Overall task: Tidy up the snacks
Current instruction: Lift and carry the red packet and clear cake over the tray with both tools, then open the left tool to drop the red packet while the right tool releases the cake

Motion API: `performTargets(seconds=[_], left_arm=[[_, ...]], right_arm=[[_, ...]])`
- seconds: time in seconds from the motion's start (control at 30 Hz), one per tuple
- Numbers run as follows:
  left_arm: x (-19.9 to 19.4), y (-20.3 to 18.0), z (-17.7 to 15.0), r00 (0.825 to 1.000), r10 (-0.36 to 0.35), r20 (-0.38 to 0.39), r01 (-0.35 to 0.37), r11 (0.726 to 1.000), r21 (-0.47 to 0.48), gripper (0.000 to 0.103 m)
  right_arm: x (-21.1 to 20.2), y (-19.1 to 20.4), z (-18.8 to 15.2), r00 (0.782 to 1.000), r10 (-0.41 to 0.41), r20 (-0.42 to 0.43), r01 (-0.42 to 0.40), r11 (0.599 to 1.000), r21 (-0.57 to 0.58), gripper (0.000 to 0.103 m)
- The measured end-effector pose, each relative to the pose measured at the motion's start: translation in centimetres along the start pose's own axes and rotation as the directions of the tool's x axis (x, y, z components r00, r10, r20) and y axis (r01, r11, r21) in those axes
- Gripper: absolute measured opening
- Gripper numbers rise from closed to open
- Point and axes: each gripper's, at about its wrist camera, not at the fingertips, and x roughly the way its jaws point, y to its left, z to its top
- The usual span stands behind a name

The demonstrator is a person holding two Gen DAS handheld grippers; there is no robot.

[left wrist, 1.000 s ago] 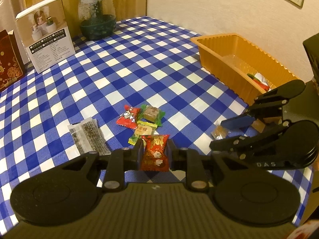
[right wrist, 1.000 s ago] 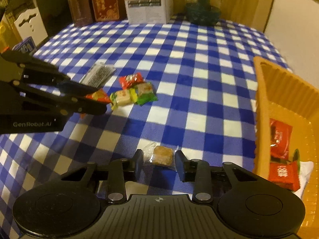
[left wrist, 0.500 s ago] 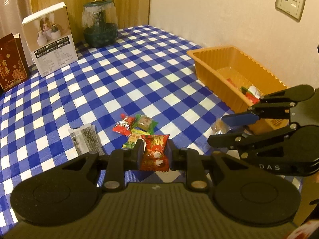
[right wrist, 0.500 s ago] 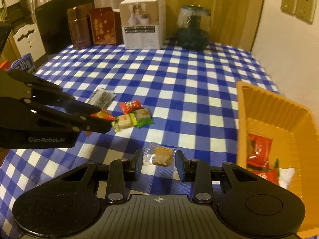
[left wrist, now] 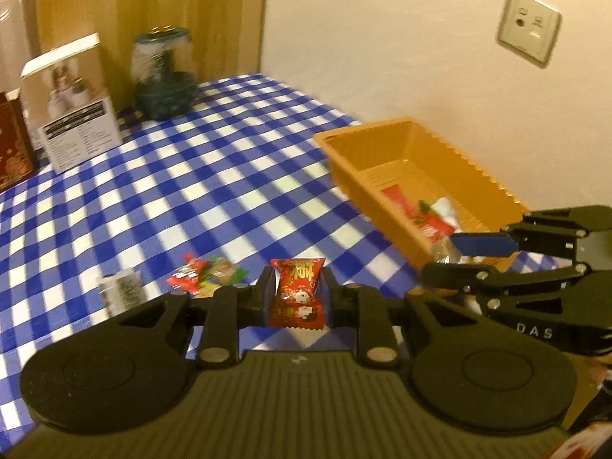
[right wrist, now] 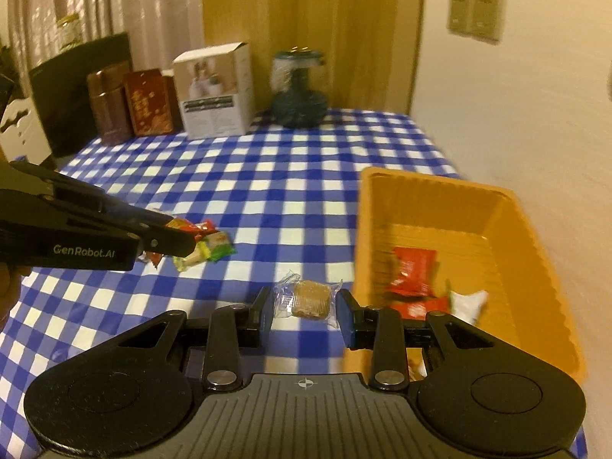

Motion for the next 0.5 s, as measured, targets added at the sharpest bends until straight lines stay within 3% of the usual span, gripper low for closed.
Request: performTargets(seconds=[0.5], left_arm=[[1.5, -6.8, 2.4, 0.995, -0.098, 0.023, 0.097, 0.994, 0.041, 0.022]], right_arm=[[-4.4, -6.2, -2.4, 0.986, -0.164, 0.028, 0.157, 0.972, 0.176, 0.036]])
